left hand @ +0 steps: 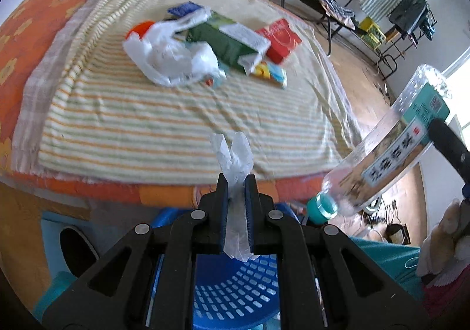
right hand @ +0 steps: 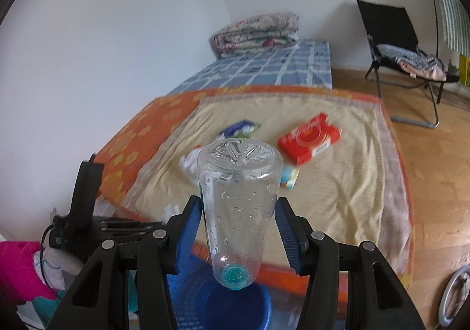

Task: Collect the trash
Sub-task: 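Carry tissue and bottle to the blue basket and open both tools to drop them, then grasp the white plastic bag with the left tool while the right tool grasps the milk carton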

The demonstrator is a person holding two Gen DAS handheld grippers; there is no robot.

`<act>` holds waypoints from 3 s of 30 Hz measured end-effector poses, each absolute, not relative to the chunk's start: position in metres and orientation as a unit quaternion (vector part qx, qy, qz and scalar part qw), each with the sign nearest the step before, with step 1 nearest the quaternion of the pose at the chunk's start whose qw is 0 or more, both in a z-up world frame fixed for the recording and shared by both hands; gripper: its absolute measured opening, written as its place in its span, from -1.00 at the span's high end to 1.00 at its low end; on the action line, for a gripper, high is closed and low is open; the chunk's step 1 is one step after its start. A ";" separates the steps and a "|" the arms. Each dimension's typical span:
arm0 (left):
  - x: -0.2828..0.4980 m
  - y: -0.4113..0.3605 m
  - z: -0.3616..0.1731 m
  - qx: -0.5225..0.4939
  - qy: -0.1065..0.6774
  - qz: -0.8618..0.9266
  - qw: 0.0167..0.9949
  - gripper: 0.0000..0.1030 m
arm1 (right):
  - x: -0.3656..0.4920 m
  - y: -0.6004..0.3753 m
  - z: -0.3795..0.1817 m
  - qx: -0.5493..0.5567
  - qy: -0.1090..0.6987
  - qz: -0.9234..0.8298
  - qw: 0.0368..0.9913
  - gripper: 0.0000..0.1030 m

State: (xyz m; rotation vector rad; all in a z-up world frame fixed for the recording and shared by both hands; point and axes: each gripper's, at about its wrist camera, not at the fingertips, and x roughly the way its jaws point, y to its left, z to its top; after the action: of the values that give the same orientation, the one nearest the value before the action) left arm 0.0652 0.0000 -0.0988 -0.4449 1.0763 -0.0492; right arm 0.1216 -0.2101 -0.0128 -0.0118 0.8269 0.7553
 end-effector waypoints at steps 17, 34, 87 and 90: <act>0.033 -0.030 -0.146 -0.173 0.559 -0.024 0.811 0.83 | 0.079 -0.202 -0.097 -0.048 0.480 0.354 0.801 -0.04; 0.025 -0.028 -0.166 -0.154 0.577 -0.001 0.802 0.15 | 0.070 -0.190 -0.125 -0.084 0.519 0.341 0.779 -0.29; 0.135 0.105 -0.095 -0.325 0.481 0.114 0.806 -0.34 | 0.201 -0.151 -0.066 -0.022 0.440 0.367 0.819 -0.98; 0.146 0.108 -0.103 -0.333 0.488 0.119 0.798 -0.34 | 0.218 -0.142 -0.072 -0.029 0.443 0.372 0.815 -0.99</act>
State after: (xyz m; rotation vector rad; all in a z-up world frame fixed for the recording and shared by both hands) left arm 0.1463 0.1076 -0.1031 -0.7150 1.0483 0.2558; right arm 0.2177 -0.1422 -0.0718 -0.0616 0.9456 0.7934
